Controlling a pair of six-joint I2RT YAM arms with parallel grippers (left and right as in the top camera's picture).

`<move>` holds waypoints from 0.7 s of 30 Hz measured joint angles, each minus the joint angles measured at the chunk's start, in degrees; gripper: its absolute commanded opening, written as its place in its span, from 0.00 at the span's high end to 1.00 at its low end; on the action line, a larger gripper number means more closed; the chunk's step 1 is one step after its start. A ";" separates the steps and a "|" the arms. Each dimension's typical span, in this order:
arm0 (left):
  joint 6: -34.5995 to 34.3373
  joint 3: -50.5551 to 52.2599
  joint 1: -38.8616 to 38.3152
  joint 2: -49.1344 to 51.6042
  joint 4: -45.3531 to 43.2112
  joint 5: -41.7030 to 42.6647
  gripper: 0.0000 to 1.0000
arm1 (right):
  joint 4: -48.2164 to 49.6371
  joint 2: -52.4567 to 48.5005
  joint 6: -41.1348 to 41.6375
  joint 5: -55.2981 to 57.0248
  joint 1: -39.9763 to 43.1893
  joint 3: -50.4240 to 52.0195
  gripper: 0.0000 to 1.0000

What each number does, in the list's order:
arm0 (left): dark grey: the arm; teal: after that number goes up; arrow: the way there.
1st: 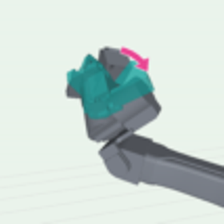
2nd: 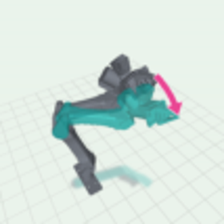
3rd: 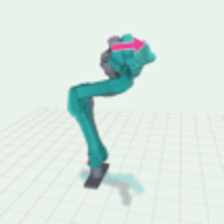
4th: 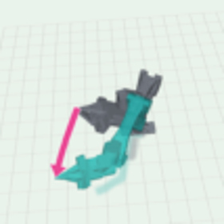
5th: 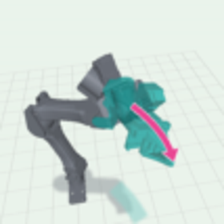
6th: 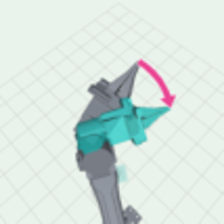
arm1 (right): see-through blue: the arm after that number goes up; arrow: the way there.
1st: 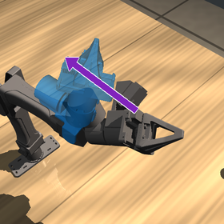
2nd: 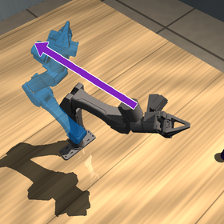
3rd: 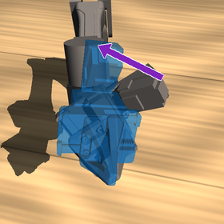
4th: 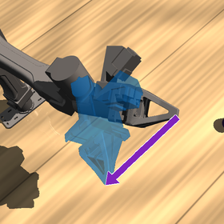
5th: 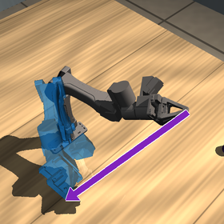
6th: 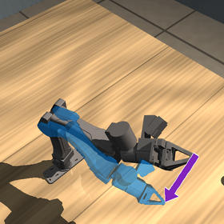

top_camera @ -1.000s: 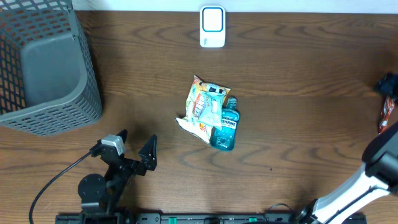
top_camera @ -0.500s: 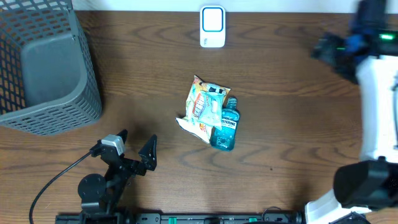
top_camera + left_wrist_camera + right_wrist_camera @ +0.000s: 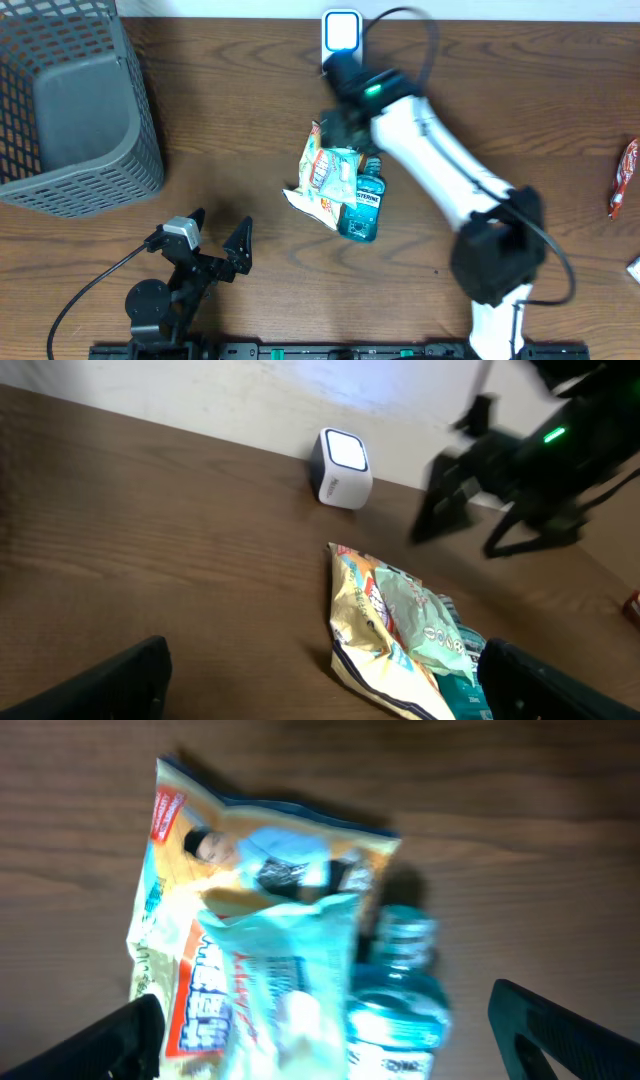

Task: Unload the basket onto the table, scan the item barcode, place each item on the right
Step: 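Reach the right gripper to the white-green pack on the pile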

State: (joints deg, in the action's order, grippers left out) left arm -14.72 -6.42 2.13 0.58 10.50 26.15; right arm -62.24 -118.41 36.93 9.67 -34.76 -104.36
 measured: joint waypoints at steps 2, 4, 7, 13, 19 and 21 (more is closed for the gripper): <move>0.00 0.00 0.00 0.00 0.00 0.00 0.02 | 0.55 -2.75 1.27 4.76 -3.67 0.02 0.01; 0.00 0.00 0.00 0.00 0.00 0.02 0.02 | 0.57 -5.25 2.27 8.48 -6.67 0.09 0.03; 0.00 0.00 0.00 0.00 0.00 0.02 0.02 | 0.63 -8.24 3.32 11.69 -8.68 0.22 0.10; 0.00 0.00 0.00 0.00 0.00 0.02 0.02 | 0.13 -12.50 4.50 16.17 -8.76 0.15 0.24; 0.00 0.00 0.00 0.00 0.00 0.02 0.02 | -1.27 -13.77 4.72 18.27 -8.96 -0.31 0.62; 0.00 0.00 0.00 0.00 0.02 0.02 0.02 | -1.42 -14.12 4.87 19.12 -8.94 -0.31 0.64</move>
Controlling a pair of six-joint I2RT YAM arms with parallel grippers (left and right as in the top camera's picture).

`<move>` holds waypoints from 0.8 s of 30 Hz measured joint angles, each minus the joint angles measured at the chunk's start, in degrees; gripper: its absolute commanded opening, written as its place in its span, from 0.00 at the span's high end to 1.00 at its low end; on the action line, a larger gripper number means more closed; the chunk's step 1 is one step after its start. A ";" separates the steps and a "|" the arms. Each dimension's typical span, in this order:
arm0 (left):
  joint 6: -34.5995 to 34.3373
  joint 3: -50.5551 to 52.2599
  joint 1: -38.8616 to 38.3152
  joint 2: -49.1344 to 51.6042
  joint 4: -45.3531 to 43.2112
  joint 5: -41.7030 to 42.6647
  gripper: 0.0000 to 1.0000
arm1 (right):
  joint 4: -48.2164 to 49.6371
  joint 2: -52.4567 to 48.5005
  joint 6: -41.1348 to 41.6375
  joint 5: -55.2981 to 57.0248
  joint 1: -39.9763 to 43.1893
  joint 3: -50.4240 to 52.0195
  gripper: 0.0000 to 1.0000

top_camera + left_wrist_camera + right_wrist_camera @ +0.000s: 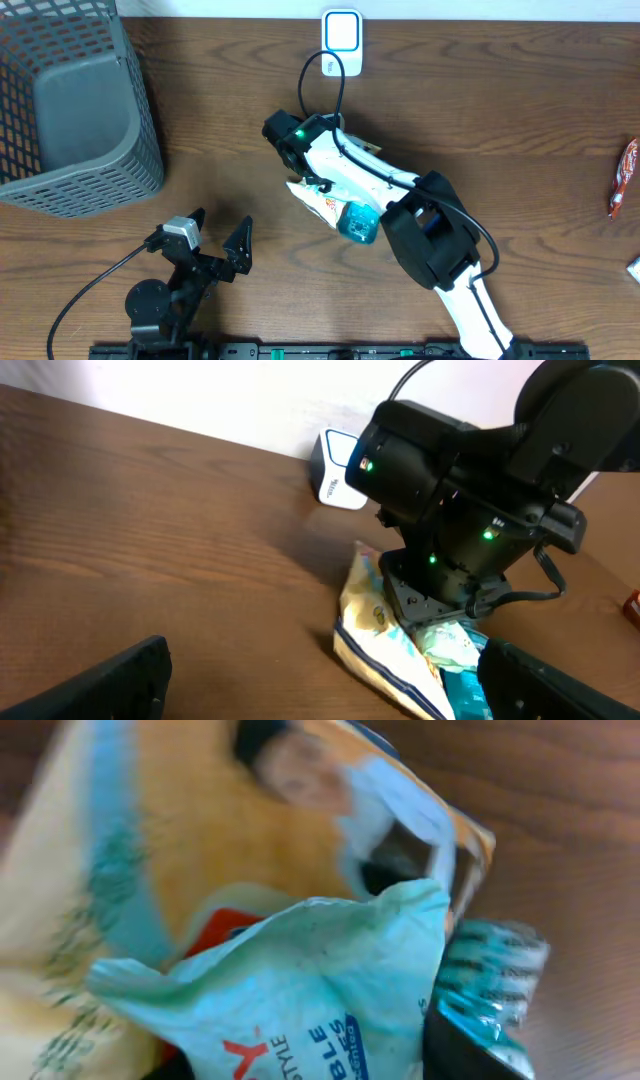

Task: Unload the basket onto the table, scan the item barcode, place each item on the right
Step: 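Reach the right gripper to the white-green pack on the pile, then grasp the white-green pack and lift it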

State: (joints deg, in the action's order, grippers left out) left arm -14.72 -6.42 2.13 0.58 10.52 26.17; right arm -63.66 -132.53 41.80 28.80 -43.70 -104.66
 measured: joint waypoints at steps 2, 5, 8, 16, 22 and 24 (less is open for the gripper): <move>0.00 0.00 0.00 0.00 -0.02 -0.02 0.02 | -0.13 -0.09 -0.33 0.48 -0.04 0.00 0.73; 0.00 0.00 0.00 0.00 -0.02 0.00 0.02 | -1.51 -0.22 -1.09 0.68 -0.02 -0.48 0.85; 0.00 0.00 0.00 0.00 -0.02 0.00 0.02 | -4.85 -0.85 -1.40 0.48 0.09 -1.92 0.92; 0.00 0.00 0.00 0.00 -0.02 -0.02 0.02 | -16.90 -3.43 -6.60 -7.87 1.79 -15.78 0.97; 0.00 0.00 0.00 0.00 0.00 0.00 0.02 | -21.92 -3.37 -22.47 -30.38 6.29 -26.18 0.97; 0.00 0.00 0.00 0.02 -0.02 -0.02 0.02 | -24.98 -3.37 -29.11 -40.15 8.72 -26.49 0.98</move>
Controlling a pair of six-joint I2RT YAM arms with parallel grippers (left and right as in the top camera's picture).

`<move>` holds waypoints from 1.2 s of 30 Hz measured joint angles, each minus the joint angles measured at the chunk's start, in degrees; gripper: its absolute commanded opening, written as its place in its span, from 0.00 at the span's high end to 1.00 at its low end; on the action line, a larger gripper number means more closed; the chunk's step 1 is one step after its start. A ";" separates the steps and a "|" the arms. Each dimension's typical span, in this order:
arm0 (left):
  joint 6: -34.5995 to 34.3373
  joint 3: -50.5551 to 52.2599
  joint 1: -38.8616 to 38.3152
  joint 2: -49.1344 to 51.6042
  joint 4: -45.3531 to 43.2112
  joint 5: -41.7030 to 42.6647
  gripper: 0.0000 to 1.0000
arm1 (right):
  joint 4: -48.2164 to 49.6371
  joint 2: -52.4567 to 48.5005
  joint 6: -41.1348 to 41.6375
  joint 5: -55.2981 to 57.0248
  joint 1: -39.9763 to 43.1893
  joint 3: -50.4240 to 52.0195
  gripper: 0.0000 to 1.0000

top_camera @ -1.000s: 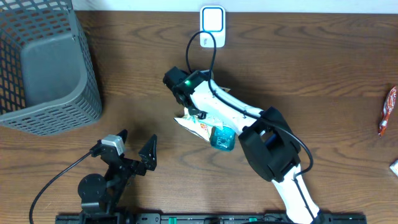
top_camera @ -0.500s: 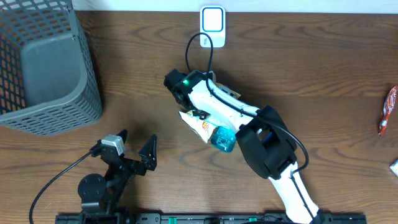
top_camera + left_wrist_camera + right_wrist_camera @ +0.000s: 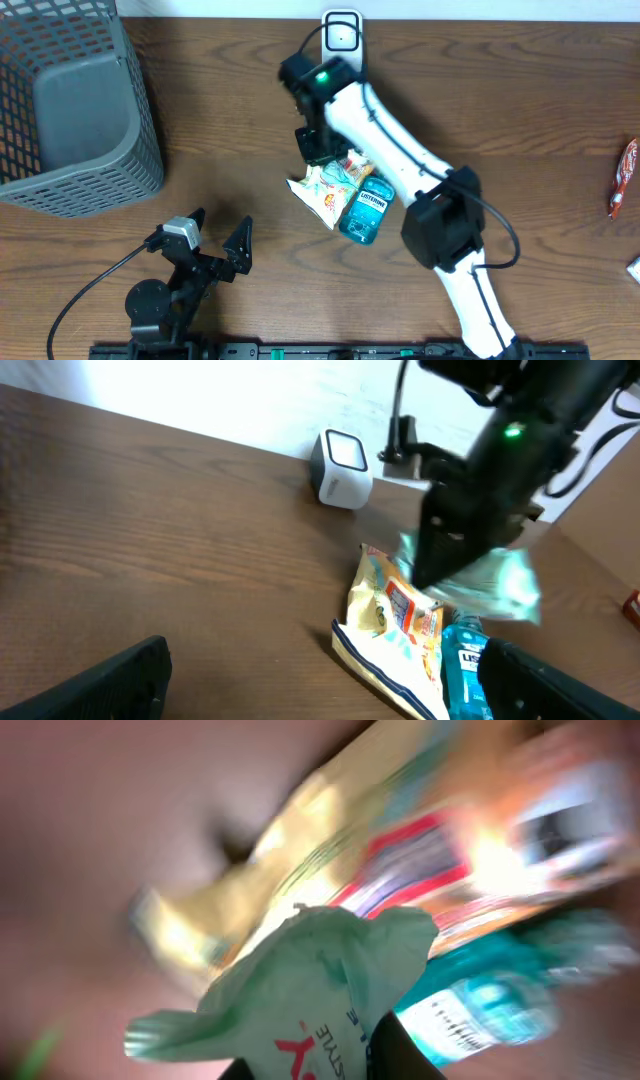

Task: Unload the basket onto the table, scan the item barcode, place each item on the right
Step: 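Grasp the white-green pack and lift it, then carry the white-green pack up toward the scanner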

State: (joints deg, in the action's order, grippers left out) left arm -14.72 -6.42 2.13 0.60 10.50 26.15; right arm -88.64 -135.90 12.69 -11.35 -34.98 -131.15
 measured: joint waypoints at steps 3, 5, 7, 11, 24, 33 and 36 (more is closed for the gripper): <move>0.00 0.00 0.00 -0.02 0.00 0.02 0.02 | -4.52 0.00 -9.09 -12.33 3.54 0.00 0.99; 0.00 0.00 0.00 -0.02 0.00 0.00 0.02 | -6.86 0.00 -14.27 -19.02 5.84 0.00 0.99; 0.00 0.00 0.00 -0.02 0.00 0.02 0.02 | -8.44 0.00 -18.29 -24.44 7.82 0.00 0.99; 0.00 0.00 0.00 -0.02 0.00 0.02 0.02 | -8.59 0.00 -22.67 -35.23 9.90 0.00 0.99; 0.00 0.00 0.00 -0.02 0.00 0.02 0.02 | -8.61 0.00 -16.98 -65.92 7.82 0.00 0.99; 0.00 0.00 0.00 -0.02 0.00 0.02 0.02 | -8.63 0.00 -2.03 -69.92 6.88 0.00 0.99; 0.00 0.00 0.00 -0.02 0.00 0.02 0.02 | -8.63 0.00 0.70 -70.14 6.88 0.00 0.99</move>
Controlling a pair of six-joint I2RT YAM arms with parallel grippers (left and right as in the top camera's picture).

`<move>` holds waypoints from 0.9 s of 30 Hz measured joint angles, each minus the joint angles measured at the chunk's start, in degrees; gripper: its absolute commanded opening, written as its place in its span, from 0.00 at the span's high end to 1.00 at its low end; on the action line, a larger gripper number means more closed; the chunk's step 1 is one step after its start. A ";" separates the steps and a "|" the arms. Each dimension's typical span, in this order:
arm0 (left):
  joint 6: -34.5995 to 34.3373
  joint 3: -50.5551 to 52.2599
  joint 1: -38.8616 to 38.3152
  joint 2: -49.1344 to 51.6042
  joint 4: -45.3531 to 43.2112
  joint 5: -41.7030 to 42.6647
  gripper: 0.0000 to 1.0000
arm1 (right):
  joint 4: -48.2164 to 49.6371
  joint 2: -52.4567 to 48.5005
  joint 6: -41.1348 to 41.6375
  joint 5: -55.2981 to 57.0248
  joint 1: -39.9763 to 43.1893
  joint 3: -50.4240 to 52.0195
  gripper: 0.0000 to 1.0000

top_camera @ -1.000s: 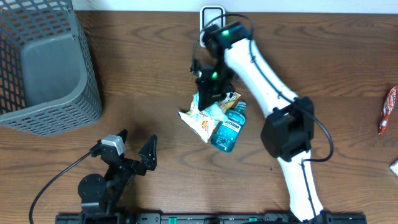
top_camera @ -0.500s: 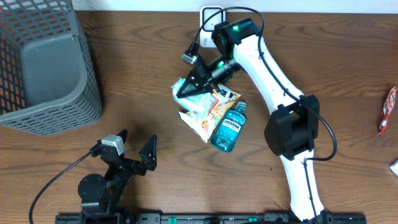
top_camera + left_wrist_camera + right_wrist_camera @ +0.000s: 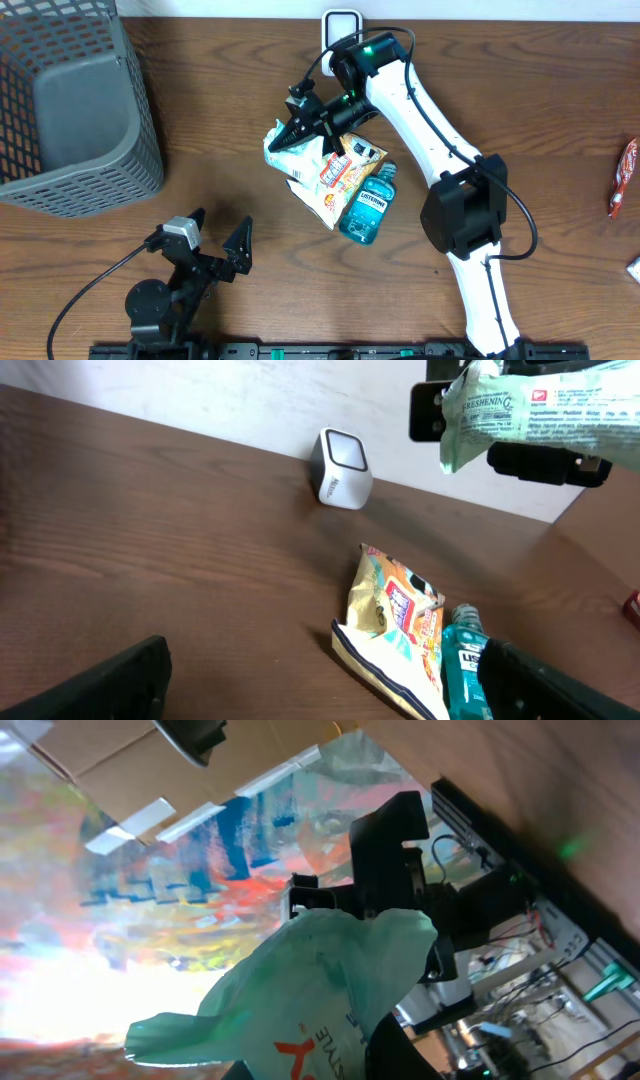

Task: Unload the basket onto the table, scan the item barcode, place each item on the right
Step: 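Carry the white-green pack up toward the scanner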

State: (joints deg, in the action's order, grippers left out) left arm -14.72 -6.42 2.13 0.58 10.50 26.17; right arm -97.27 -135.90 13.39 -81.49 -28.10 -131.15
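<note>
My right gripper (image 3: 305, 128) is shut on a pale green packet (image 3: 285, 142) and holds it in the air, left of the pile. The same packet (image 3: 535, 412) hangs high in the left wrist view, printed side showing. In the right wrist view the packet (image 3: 300, 985) fills the space between the fingers. The white scanner (image 3: 342, 26) stands at the table's back edge, behind the arm, and shows as a small white scanner box (image 3: 341, 466) from the left wrist. My left gripper (image 3: 215, 243) rests open near the front edge, holding nothing.
A yellow snack bag (image 3: 335, 178) and a teal mouthwash bottle (image 3: 365, 210) lie together mid-table. A grey mesh basket (image 3: 70, 100) stands at the back left. A red packet (image 3: 624, 178) lies at the right edge.
The right gripper, which pointed down just over the pile with the green packet, now points sideways, with the packet higher and further left. The left arm has not moved.
My right gripper hung open over the pile with the green packet lying on the snack bag. Then it was down at the packet on the pile. Then it held the packet just above the pile, and now holds it up, turned sideways.
</note>
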 measured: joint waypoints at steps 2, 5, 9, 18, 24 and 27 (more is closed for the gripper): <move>0.00 0.00 0.00 0.00 0.00 -0.02 0.02 | 0.00 0.00 1.03 -0.11 0.00 0.02 0.99; 0.00 0.00 0.00 0.00 0.00 -0.02 0.02 | 0.00 0.00 1.81 -0.20 0.00 0.02 0.99; 0.00 0.00 0.00 0.00 0.00 0.00 0.02 | 0.02 0.00 2.47 -0.22 0.00 0.00 0.99; 0.00 0.00 0.00 0.00 0.00 0.00 0.02 | 0.00 0.00 0.79 0.04 0.00 0.00 0.99; 0.00 0.00 0.00 0.00 0.00 -0.02 0.02 | 0.02 0.00 -0.42 3.15 0.00 0.00 0.99; 0.00 0.00 0.00 0.00 0.00 0.00 0.02 | 0.02 0.00 -1.42 4.83 0.02 0.02 0.99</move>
State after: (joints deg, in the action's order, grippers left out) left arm -14.72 -6.42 2.13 0.58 10.50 26.17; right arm -97.25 -135.90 11.97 -76.66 -28.08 -131.13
